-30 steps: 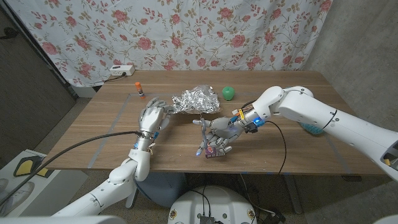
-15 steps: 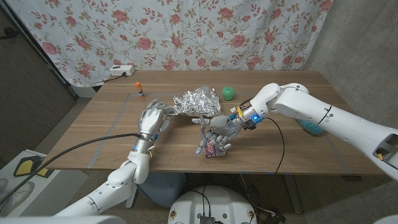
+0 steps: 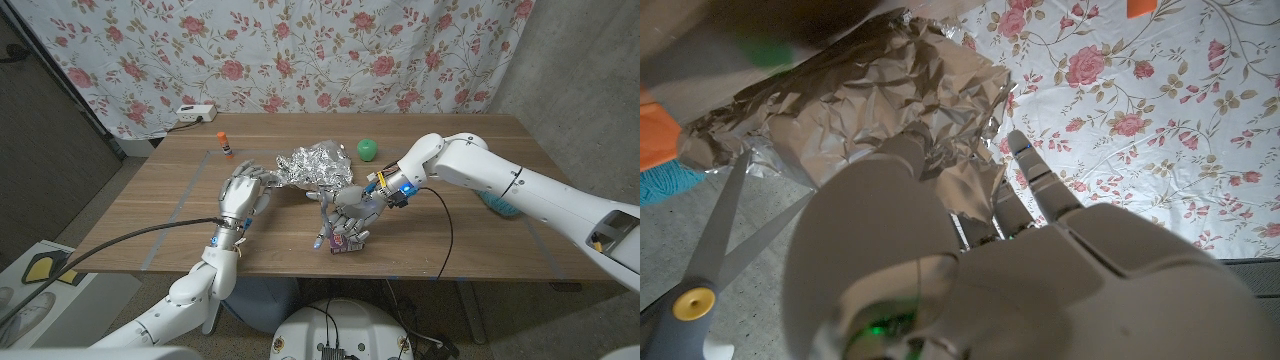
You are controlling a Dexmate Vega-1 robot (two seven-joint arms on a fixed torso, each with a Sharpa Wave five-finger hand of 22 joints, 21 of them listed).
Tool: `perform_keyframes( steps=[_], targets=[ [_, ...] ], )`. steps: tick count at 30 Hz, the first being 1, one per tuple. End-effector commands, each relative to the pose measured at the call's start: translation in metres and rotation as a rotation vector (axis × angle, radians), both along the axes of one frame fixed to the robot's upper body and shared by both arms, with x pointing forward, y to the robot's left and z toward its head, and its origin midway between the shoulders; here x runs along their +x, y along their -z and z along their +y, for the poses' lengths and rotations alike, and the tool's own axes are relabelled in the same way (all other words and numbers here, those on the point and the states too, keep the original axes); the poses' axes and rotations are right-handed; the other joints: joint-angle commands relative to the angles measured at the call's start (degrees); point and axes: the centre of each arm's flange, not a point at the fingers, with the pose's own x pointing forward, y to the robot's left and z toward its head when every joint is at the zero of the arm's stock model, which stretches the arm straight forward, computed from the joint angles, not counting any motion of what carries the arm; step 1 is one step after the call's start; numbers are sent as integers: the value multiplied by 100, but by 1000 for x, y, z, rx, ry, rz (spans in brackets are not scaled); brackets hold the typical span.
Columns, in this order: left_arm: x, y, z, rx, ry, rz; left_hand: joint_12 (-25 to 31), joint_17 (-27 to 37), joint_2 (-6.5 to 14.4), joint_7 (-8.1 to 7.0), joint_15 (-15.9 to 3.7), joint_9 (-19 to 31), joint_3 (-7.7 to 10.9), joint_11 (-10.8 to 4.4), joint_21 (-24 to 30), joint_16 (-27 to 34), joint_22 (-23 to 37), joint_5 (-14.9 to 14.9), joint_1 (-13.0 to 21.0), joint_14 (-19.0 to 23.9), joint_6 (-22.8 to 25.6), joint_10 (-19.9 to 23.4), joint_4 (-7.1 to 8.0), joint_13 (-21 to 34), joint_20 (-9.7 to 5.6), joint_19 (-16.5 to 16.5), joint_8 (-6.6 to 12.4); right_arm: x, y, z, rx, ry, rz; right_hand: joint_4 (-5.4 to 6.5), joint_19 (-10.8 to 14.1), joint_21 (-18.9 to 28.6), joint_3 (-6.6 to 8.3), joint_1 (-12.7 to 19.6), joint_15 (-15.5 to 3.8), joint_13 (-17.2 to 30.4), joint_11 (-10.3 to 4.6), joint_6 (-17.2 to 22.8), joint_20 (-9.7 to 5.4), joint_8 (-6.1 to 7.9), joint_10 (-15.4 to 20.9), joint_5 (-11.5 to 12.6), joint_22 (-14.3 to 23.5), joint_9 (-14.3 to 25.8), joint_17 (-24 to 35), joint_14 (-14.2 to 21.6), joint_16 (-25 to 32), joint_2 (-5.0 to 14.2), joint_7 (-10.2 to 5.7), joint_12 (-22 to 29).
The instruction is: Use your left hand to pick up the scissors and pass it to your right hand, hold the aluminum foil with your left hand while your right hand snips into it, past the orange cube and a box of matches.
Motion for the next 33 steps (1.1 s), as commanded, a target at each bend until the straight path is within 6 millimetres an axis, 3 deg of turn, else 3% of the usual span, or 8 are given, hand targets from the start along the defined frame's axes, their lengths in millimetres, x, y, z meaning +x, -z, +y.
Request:
perform_keyframes(
  steps=[1,33],
  targets=[
    [6,4,-2,14,-7,25,-12,20,5,4,-92,33,-26,-10,21,-33,26,14,38,84,62,37,13,19,13,-1,42,1,2,-5,7,11,25,25,-4,20,-30,-31,16,14,-21,577,4,5,39,-8,31,14,4,-5,-11,2,757,5],
    [15,0,-17,7,22,19,-82,64,2,2,-109,29,-44,-10,50,-67,33,12,57,121,52,57,25,79,18,-2,67,11,13,-14,13,5,97,24,10,37,-31,-83,16,13,-17,575,-18,9,57,-13,5,-9,5,32,-10,8,757,3]
  ],
)
